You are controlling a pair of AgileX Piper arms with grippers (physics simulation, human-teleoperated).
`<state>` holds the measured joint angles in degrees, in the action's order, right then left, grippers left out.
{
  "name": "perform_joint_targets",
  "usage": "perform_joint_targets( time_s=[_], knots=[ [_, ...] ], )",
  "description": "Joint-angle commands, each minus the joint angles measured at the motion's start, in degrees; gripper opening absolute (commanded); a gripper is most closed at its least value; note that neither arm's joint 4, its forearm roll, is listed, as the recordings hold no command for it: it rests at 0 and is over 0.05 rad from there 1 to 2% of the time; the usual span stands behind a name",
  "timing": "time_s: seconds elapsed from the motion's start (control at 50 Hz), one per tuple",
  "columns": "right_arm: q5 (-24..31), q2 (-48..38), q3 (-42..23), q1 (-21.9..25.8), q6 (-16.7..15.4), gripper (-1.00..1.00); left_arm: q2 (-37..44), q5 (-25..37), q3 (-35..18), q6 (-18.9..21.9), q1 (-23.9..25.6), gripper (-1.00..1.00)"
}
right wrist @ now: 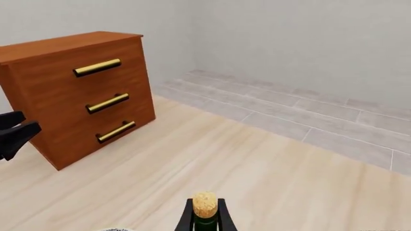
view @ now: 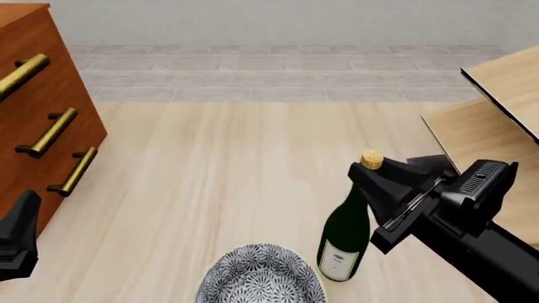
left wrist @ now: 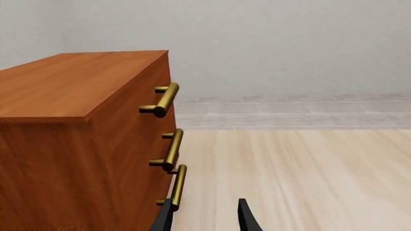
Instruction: Put the wine bottle on the wine rack.
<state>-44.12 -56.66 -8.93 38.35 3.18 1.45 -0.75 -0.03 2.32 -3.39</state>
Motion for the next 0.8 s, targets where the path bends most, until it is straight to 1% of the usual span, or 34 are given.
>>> perform_joint_targets(
  time_s=[0.02, 0.22, 0.5, 0.72, 0.76, 0.8],
  knots=[
    [-0.1, -0.4, 1.0, -0.9, 1.1, -1.0, -0.2, 0.1, 0.0, -0.1, -0.3, 1.0],
    [1.8, 1.8, 0.5, -1.2, 1.0, -1.0, -0.6, 0.6, 0.0, -0.1, -0.3, 1.0],
    [10.9, 6.9, -3.7, -1.3, -2.1, -1.0, -0.7, 0.7, 0.0, -0.1, 0.0, 1.0],
    [15.9, 8.8, -6.5, -2.3, -3.1, -1.0, 1.6, -1.7, 0.0, -0.4, 0.4, 1.0],
    [16.7, 10.1, -6.6, -3.0, -2.4, -1.0, 1.8, -1.8, 0.0, -0.5, 0.4, 1.0],
    [17.2, 10.1, -6.9, -3.0, -2.7, -1.0, 2.0, -2.0, 0.0, -0.5, 0.4, 1.0]
  ],
)
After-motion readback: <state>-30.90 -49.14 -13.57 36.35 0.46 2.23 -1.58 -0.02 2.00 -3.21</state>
